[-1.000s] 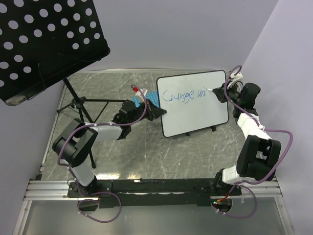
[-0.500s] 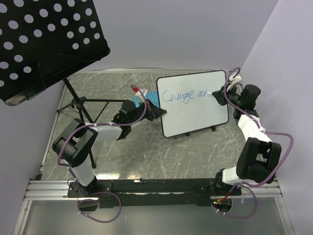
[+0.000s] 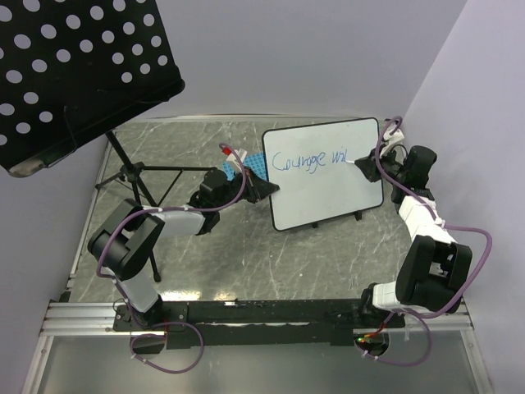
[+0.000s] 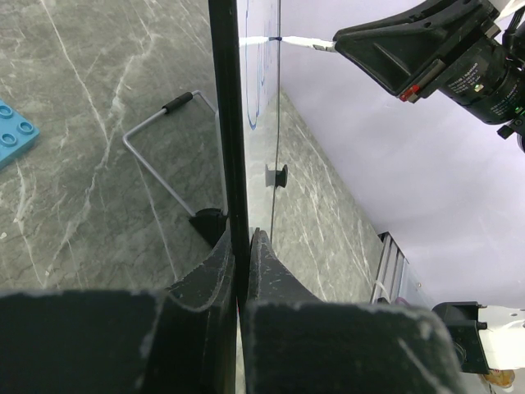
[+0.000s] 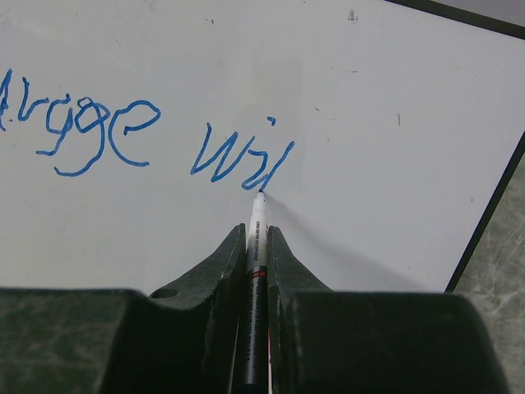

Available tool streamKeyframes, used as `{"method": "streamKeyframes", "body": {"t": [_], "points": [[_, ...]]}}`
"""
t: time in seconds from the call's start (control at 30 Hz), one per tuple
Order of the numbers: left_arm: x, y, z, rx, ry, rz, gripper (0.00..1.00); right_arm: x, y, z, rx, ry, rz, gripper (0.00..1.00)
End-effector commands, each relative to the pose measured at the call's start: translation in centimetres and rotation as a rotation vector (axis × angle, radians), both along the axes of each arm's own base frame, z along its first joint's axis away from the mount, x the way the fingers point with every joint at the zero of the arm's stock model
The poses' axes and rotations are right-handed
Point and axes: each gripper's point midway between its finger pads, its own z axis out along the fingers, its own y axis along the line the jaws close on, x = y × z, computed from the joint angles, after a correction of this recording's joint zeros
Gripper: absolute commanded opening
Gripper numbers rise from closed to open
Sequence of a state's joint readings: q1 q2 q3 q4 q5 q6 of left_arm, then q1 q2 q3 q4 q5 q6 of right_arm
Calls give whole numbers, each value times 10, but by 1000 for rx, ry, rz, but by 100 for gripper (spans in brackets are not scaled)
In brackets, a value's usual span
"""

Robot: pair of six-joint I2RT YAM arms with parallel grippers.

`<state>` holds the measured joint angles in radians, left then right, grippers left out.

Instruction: Write a sentence on the whiteboard

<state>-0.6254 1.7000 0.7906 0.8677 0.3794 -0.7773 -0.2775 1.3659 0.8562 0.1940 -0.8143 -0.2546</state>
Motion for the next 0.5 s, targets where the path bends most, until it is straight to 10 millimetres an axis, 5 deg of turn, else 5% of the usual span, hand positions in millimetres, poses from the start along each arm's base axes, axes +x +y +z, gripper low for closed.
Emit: {"method": "streamKeyframes", "body": {"t": [0.0,0.47], "points": [[-7,-4,12,11,-118,-49,1,9,-3,24,-2,-68,-5,0],[-6,-5,12,13,-118,-49,1,34,-12,39,30,-83,-39,0]]}}
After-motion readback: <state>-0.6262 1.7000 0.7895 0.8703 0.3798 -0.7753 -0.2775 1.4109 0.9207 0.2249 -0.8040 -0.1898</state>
